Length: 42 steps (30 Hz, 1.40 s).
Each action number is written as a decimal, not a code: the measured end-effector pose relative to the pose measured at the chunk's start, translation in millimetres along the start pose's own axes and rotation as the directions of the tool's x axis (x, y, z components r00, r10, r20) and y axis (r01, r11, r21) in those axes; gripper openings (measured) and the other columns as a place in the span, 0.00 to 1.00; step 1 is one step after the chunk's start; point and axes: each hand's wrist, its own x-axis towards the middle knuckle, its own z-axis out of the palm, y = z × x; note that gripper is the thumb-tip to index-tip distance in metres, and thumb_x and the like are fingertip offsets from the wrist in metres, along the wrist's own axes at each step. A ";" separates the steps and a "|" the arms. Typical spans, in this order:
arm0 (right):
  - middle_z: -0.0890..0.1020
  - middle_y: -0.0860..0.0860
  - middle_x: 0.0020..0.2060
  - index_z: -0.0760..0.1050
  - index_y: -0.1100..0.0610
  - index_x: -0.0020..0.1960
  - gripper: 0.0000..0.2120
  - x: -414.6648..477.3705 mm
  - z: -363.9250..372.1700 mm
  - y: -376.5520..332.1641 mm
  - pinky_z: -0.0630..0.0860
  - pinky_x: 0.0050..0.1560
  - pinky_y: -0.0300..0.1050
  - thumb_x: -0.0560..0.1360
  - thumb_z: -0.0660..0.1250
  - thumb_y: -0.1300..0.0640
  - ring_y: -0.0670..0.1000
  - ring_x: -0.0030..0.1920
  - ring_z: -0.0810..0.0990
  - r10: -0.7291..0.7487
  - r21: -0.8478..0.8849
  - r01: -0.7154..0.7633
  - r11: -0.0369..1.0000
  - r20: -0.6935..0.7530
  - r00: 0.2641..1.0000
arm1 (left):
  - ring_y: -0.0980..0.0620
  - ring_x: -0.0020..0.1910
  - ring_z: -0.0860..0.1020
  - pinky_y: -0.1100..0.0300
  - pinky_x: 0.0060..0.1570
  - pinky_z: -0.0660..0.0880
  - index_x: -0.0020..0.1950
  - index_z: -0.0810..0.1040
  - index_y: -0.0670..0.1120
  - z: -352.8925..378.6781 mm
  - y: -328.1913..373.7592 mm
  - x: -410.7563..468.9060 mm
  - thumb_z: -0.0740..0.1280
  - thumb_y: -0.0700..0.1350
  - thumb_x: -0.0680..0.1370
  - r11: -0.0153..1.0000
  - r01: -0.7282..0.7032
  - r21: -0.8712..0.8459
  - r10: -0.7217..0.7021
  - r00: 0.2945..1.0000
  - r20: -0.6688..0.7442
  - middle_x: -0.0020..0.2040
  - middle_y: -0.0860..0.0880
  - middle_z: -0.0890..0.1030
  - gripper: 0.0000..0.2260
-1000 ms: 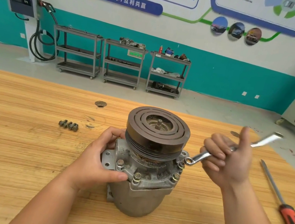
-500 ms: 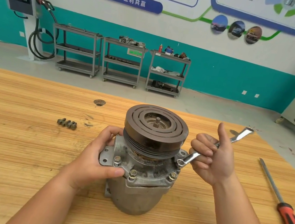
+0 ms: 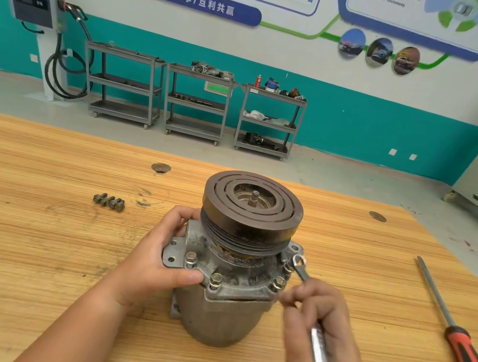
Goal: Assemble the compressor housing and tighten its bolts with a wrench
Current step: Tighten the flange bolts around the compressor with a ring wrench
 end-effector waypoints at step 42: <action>0.80 0.47 0.32 0.74 0.52 0.27 0.14 17.9 -5.2 -13.3 0.73 0.35 0.30 0.71 0.67 0.53 0.40 0.32 0.77 0.095 -0.008 -0.095 0.995 0.103 0.990 | 0.53 0.51 0.81 0.61 0.47 0.78 0.60 0.67 0.45 -1.5 -9.4 1.7 0.74 0.45 0.60 0.998 -0.033 -0.053 0.032 0.999 -0.020 0.53 0.56 0.81 0.31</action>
